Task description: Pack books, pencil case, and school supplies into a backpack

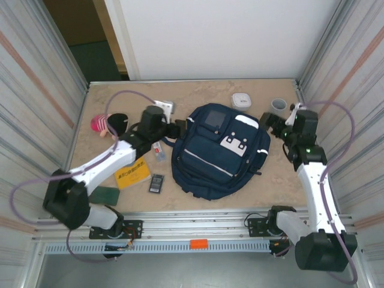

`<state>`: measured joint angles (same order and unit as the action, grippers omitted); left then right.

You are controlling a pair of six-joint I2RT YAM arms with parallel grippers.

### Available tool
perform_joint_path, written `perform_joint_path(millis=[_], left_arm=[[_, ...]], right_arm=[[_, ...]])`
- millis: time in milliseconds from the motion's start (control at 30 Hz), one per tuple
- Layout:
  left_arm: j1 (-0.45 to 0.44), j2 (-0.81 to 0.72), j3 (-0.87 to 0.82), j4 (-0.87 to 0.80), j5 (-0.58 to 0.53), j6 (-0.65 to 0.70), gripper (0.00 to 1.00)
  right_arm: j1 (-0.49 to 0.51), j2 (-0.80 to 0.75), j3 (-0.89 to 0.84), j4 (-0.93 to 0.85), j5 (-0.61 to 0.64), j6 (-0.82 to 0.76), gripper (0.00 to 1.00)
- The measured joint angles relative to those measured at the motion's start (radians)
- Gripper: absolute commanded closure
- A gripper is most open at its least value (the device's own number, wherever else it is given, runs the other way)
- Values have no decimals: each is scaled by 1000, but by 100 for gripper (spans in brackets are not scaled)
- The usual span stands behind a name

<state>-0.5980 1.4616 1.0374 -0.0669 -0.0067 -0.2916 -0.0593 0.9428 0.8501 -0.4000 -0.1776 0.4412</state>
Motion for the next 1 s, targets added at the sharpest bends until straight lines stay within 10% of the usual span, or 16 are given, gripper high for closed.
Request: perform_joint_path(millis=[333,1000], left_arm=[[-58,337,75,-92,75,-90,49],[-27,228,-192,154,60,-185,51]], right_arm=[[95,-44,-306,-113,-47,154,34],[238,529,-238,439,-84,226,49]])
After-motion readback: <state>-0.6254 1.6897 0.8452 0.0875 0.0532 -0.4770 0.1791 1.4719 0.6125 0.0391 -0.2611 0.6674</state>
